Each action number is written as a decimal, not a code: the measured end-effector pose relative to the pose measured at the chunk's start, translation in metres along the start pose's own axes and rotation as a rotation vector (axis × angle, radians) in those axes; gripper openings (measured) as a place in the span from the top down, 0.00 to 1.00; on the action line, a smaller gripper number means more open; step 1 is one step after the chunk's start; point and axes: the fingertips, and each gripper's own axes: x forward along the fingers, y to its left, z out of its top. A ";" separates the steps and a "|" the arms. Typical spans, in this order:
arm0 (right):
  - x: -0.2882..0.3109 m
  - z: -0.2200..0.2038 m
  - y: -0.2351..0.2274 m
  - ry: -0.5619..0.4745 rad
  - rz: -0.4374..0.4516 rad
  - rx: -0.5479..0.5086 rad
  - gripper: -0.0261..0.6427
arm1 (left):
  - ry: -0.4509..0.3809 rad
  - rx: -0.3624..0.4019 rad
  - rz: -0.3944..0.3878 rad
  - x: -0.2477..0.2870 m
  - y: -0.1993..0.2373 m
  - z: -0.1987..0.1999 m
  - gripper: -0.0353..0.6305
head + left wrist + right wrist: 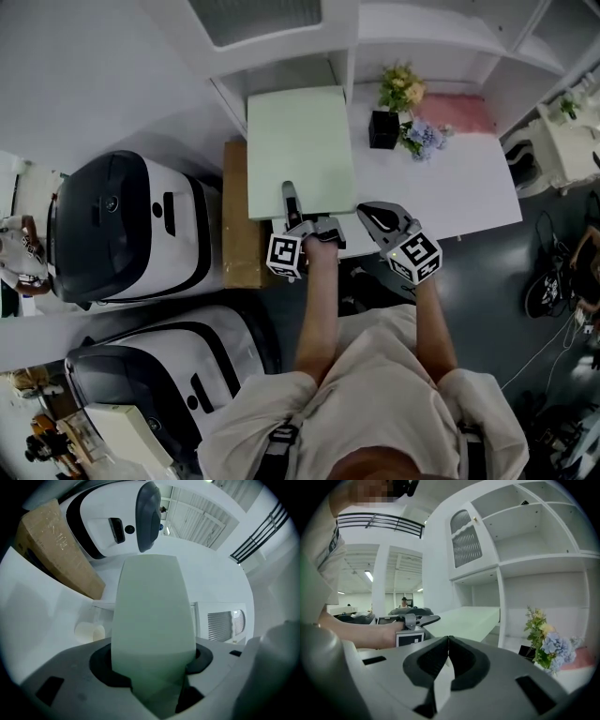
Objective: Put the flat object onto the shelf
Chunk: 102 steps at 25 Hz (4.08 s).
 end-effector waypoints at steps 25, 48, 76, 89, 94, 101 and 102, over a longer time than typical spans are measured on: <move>0.044 0.005 -0.048 0.009 0.149 -0.175 0.86 | 0.062 -0.018 -0.003 0.068 -0.005 -0.024 0.56; 0.106 0.032 -0.108 -0.088 0.156 -0.080 0.86 | 0.129 -0.011 0.009 0.155 -0.005 -0.028 0.55; 0.159 0.043 -0.107 -0.058 0.118 -0.054 0.86 | 0.203 0.082 -0.093 0.108 -0.022 -0.030 0.52; 0.110 0.051 -0.094 -0.112 -0.025 0.061 0.86 | 0.162 0.916 -0.018 0.018 -0.074 0.017 0.52; 0.071 0.042 -0.084 -0.139 -0.072 0.105 0.86 | 0.197 1.228 -0.012 -0.012 -0.087 0.002 0.52; 0.010 0.021 -0.061 -0.145 -0.138 0.124 0.86 | 0.182 1.454 -0.025 -0.064 -0.103 -0.014 0.52; 0.002 0.019 -0.057 -0.145 -0.146 0.125 0.86 | 0.175 1.456 -0.034 -0.071 -0.108 -0.016 0.52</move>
